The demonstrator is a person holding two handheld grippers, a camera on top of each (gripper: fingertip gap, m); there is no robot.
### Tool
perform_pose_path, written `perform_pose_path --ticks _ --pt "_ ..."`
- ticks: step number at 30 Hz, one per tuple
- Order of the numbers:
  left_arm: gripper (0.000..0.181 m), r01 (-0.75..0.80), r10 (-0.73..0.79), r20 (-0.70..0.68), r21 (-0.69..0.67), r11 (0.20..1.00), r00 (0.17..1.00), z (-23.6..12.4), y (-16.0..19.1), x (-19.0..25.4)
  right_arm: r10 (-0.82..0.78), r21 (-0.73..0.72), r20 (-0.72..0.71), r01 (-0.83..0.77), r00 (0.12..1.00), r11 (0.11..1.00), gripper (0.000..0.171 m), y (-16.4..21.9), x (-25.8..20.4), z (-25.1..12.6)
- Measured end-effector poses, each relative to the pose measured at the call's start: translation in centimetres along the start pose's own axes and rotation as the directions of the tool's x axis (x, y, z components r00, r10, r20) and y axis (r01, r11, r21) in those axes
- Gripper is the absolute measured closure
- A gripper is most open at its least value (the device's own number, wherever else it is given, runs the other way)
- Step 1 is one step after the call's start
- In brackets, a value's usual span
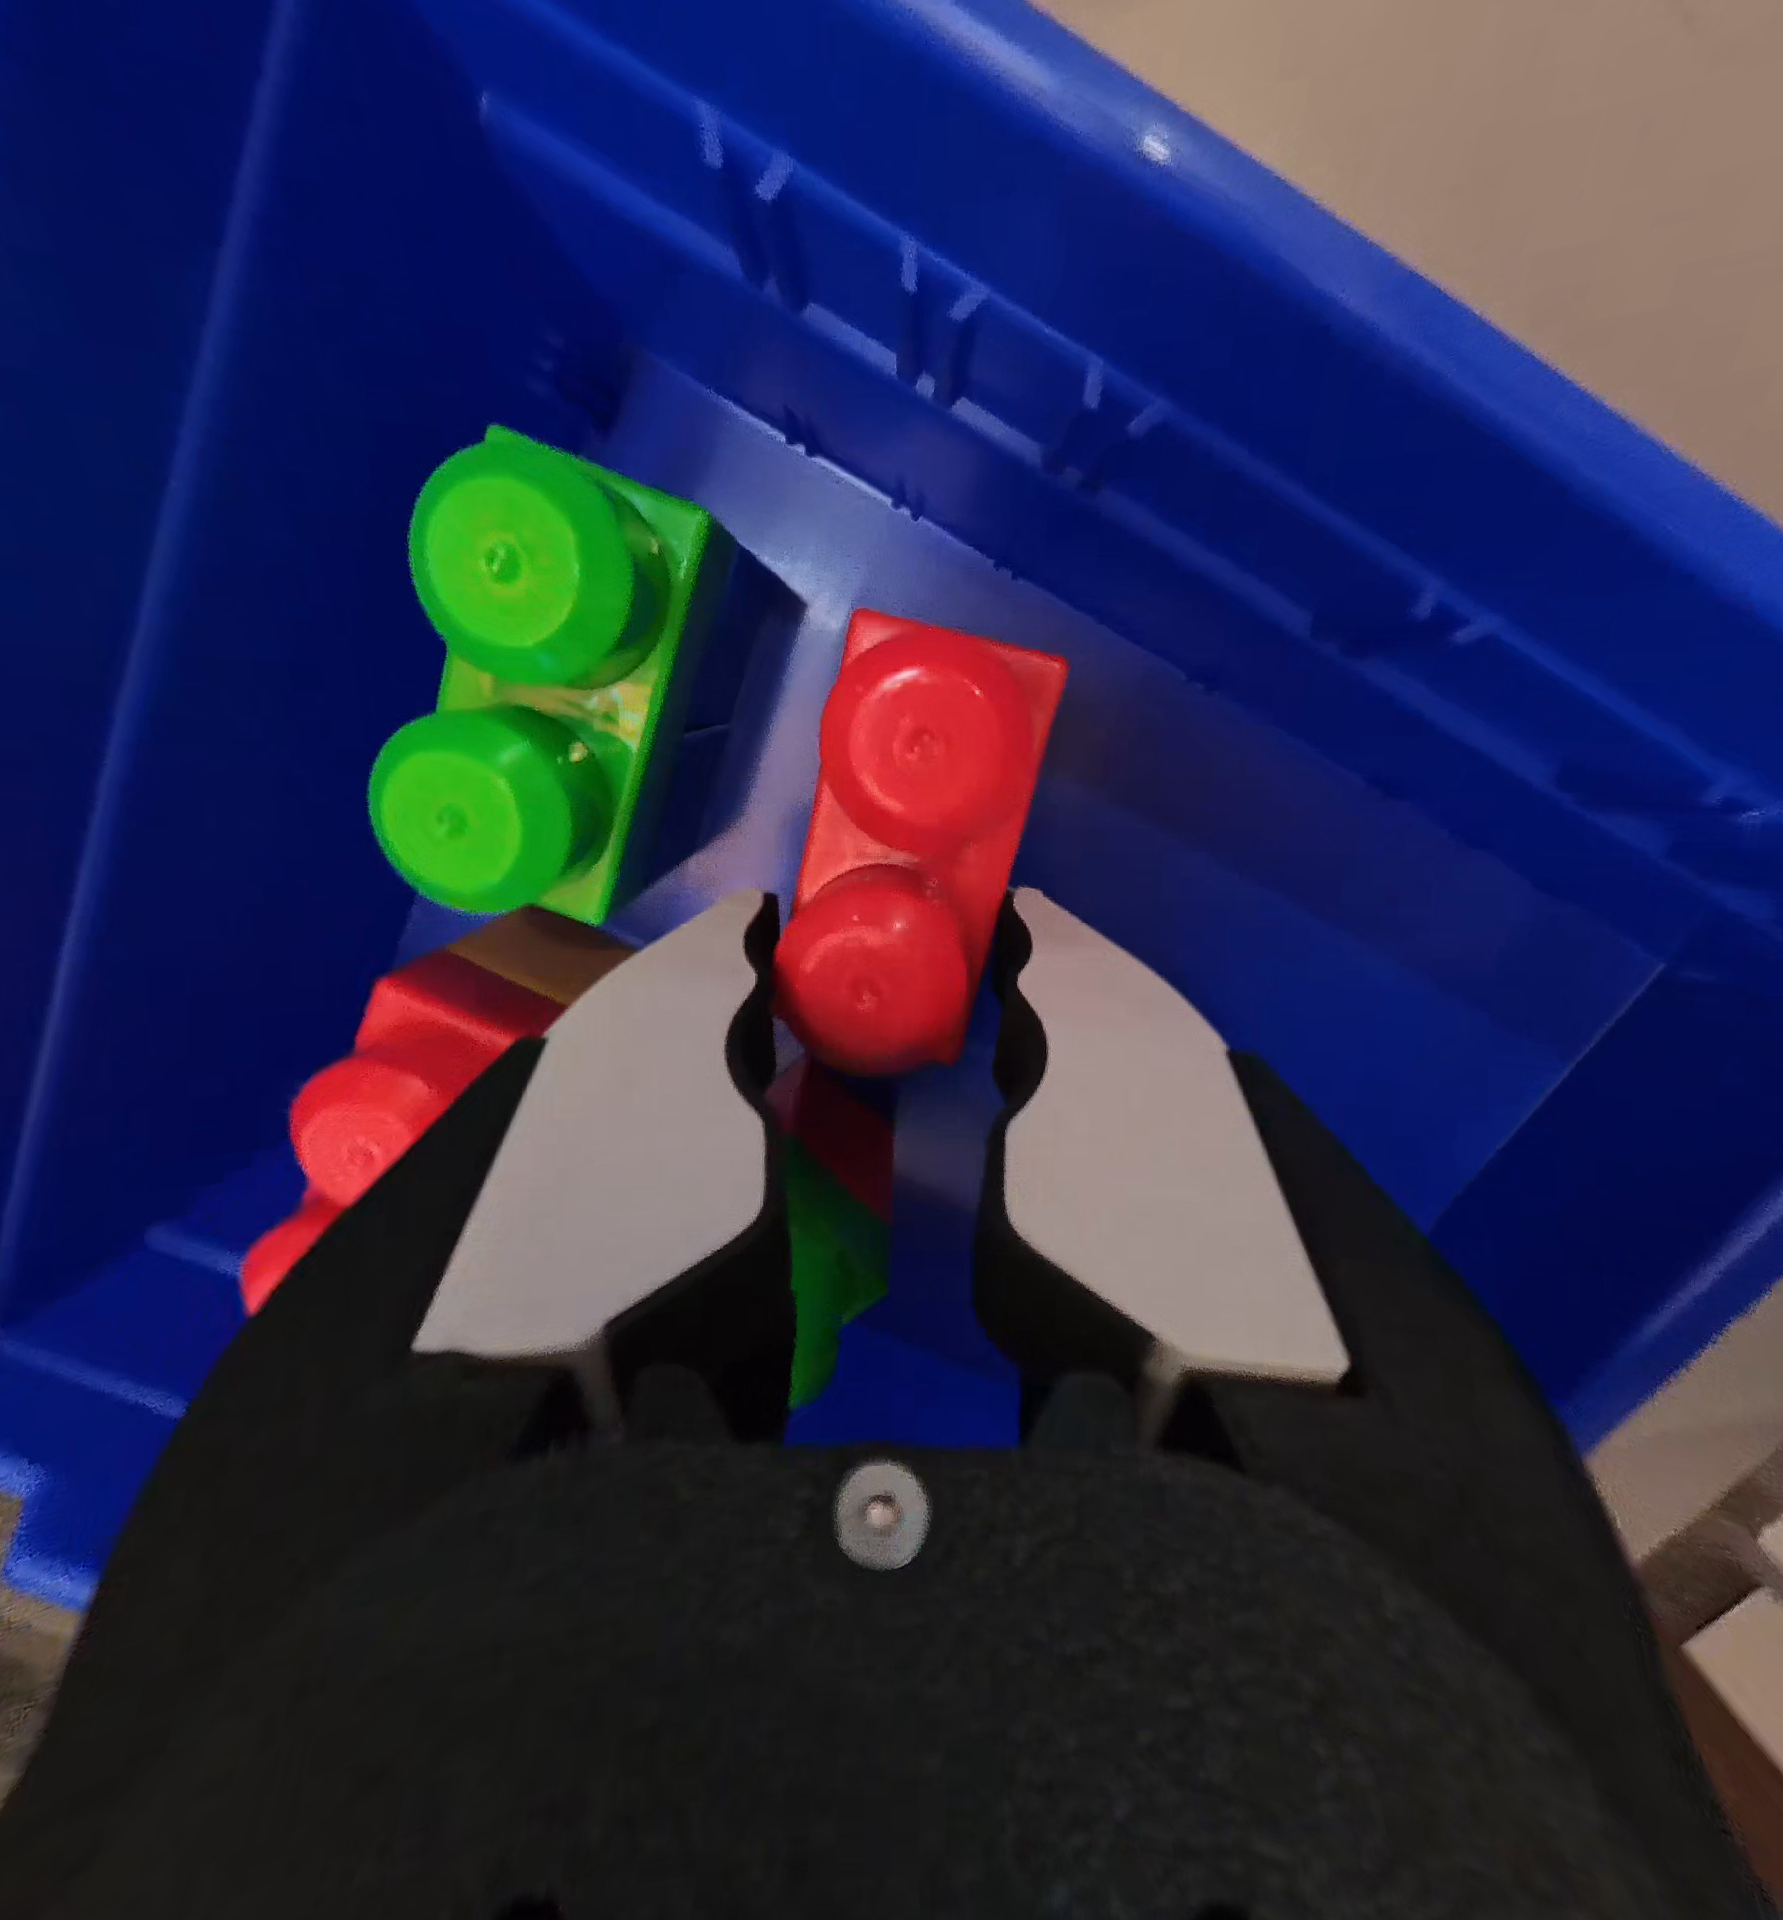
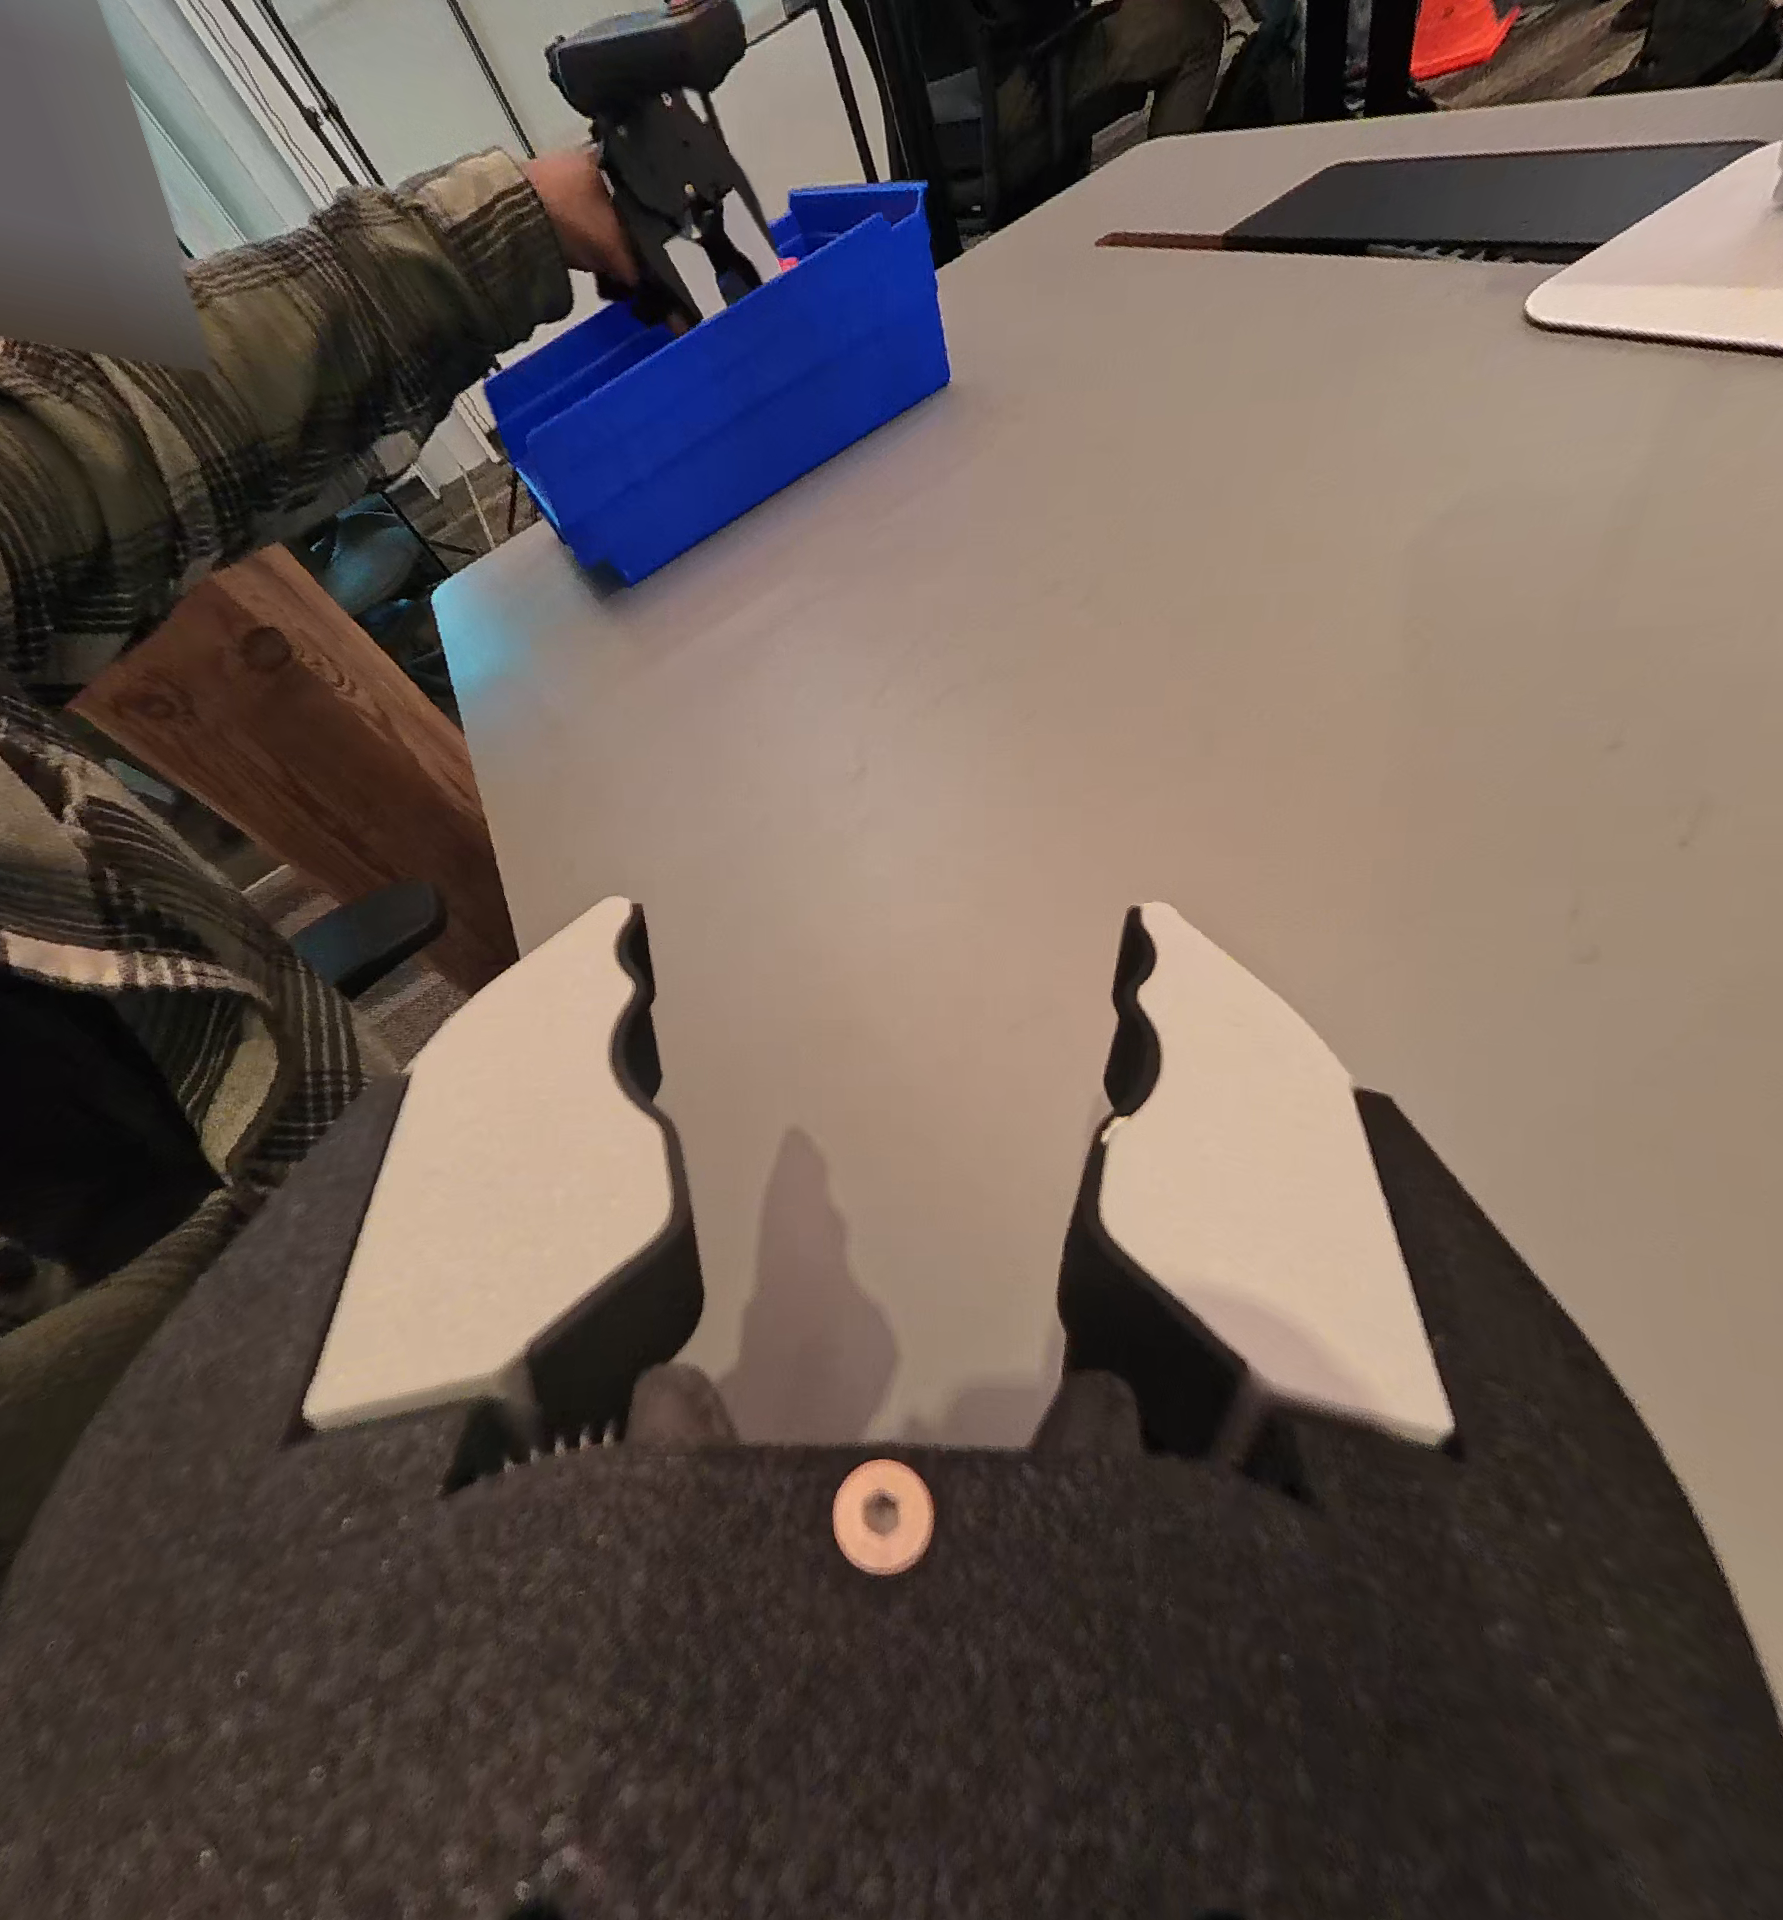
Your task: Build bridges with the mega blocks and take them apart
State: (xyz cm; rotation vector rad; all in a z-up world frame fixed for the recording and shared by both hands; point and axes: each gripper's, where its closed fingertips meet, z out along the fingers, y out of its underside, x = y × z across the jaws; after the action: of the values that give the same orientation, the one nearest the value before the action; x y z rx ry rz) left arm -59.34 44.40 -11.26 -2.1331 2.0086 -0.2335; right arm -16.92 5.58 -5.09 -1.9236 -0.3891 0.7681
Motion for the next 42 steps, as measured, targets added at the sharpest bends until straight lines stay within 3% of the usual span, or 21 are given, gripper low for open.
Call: perform_pose_path --ticks 1,10,16,22,27,31,37,40,42 --pt "0.141 0.036 -0.036 -0.003 0.012 0.999 0.999 -0.4 0.0 0.2 0.0 0.002 0.006 0.0 1.0 1.0 0.088 0.1 -0.1 -0.1" --pt "0.142 0.223 -0.243 0.028 0.305 0.926 0.97 -10.0 -2.0 2.3 0.022 0.022 0.059 -0.023 0.998 0.999 0.089 0.3 -0.3 0.2" --pt "0.142 0.131 -0.144 -0.008 0.471 0.873 0.99 -14.5 -9.9 8.1 0.011 0.017 0.112 -0.013 0.994 1.0 0.083 -1.8 -0.5 2.2" --pt "0.143 0.037 0.034 -0.105 0.607 0.794 0.994 -11.3 -20.7 16.0 -0.07 0.041 0.211 0.063 0.975 0.997 0.081 -7.1 -1.5 7.1" --pt "0.143 0.138 0.123 -0.265 0.781 0.61 0.956 -6.9 -27.7 21.6 -0.104 0.179 0.241 0.061 0.965 0.982 0.081 -11.4 -0.6 11.1" --pt "0.143 0.257 0.158 -0.368 0.843 0.472 0.916 -4.7 -30.0 23.3 -0.106 0.24 0.239 0.047 0.965 0.97 0.081 -12.6 0.6 12.9" --pt "0.143 0.331 0.22 -0.428 0.868 0.37 0.876 -3.8 -31.8 24.3 -0.068 0.249 0.312 -0.013 0.948 0.968 0.086 -12.4 0.9 14.8" --pt "0.143 0.336 0.241 -0.425 0.88 0.336 0.873 -3.6 -32.6 24.6 -0.064 0.25 0.346 -0.026 0.936 0.968 0.095 -12.5 0.8 15.5" --pt "0.144 0.342 0.241 -0.426 0.883 0.322 0.872 -3.2 -32.8 24.5 -0.078 0.269 0.376 -0.028 0.923 0.963 0.112 -12.9 0.5 15.4"
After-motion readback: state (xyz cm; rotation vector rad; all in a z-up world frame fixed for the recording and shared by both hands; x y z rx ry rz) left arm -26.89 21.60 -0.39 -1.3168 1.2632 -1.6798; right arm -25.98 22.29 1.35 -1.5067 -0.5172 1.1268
